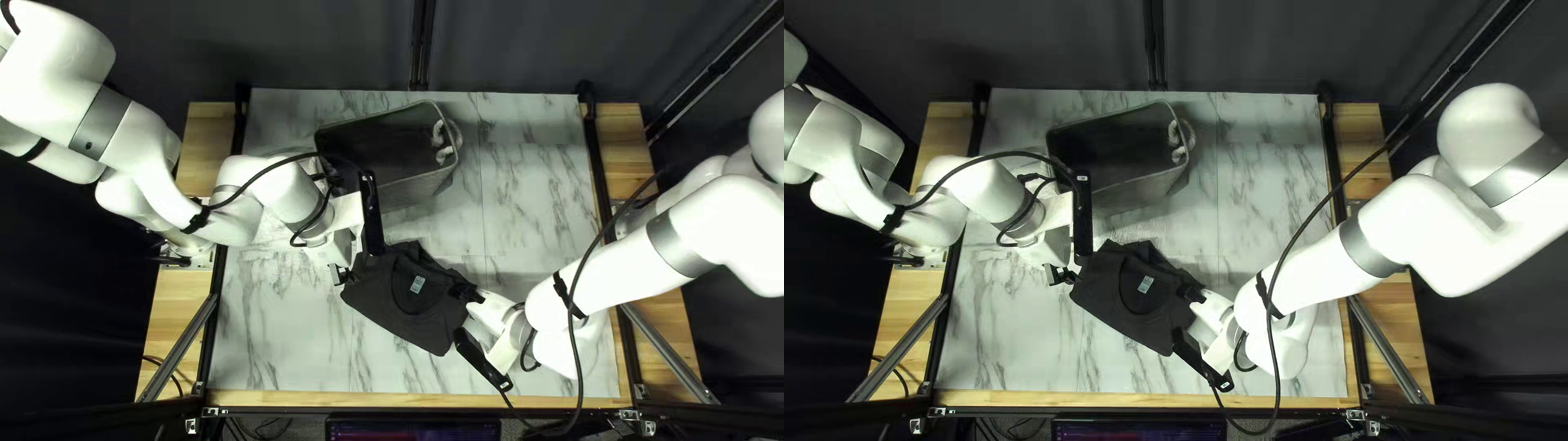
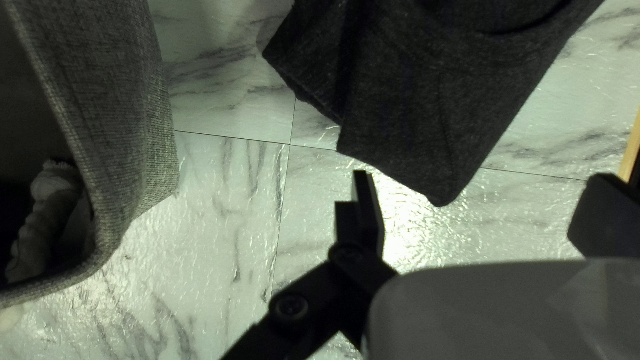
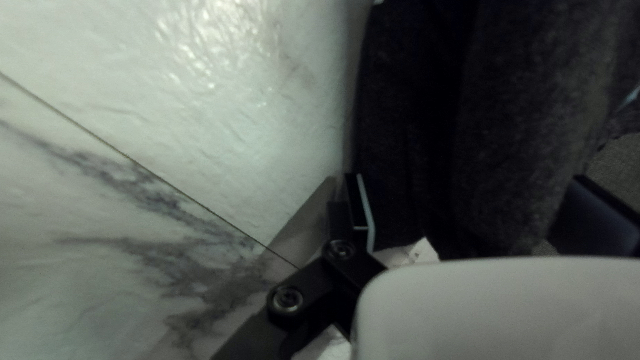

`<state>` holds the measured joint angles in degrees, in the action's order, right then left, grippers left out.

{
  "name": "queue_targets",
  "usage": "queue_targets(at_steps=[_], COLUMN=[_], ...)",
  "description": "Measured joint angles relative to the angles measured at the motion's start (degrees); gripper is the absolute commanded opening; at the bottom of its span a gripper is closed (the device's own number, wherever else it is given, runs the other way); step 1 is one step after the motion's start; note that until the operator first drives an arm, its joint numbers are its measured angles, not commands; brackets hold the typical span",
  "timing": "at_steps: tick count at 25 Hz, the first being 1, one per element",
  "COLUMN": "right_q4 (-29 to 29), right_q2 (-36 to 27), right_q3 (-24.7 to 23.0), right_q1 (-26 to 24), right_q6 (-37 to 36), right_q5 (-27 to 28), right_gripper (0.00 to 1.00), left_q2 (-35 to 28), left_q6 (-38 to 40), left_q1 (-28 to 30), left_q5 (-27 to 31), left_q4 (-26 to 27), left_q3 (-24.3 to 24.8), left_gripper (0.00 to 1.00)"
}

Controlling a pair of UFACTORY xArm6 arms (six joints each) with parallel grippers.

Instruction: Pick up a folded sweatshirt and place it into a fabric basket

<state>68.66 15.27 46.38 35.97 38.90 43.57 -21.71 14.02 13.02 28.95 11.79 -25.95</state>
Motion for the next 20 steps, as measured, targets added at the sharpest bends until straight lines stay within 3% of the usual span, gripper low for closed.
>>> queue_targets(at_steps=[6, 7, 8, 9, 10, 20], right_q4=[0.75, 0.94, 1.20, 1.51, 1.82, 2.92], right_q2=[0.14, 0.14, 0.14, 0.15, 0.16, 0.31], right_q3=[-0.05, -0.07, -0.10, -0.15, -0.20, 0.20], right_q1=[0.07, 0.10, 0.13, 0.15, 0.16, 0.81], right_q6=[0.39, 0.46, 0.57, 0.74, 0.95, 1.16], right_q5=[-0.03, -0.01, -0.01, -0.03, -0.07, 0.29], right_gripper=[1.00, 0.95, 0.32, 0.06, 0.00, 0.00], left_q2=[0.17, 0.20, 0.21, 0.21, 0.21, 0.10], left_q6=[-0.08, -0.05, 0.00, 0.06, 0.12, 0.61], left_q1=[-0.01, 0.00, 0.02, 0.04, 0.06, 0.23], left_q5=[0.13, 0.13, 0.13, 0.14, 0.16, 0.37], left_q4=[0.09, 0.09, 0.07, 0.03, 0.00, -0.37], left_q3=[-0.20, -0.22, -0.23, -0.24, -0.26, -0.31], left_gripper=[1.00, 1.00, 1.00, 1.00, 1.00, 1.00])
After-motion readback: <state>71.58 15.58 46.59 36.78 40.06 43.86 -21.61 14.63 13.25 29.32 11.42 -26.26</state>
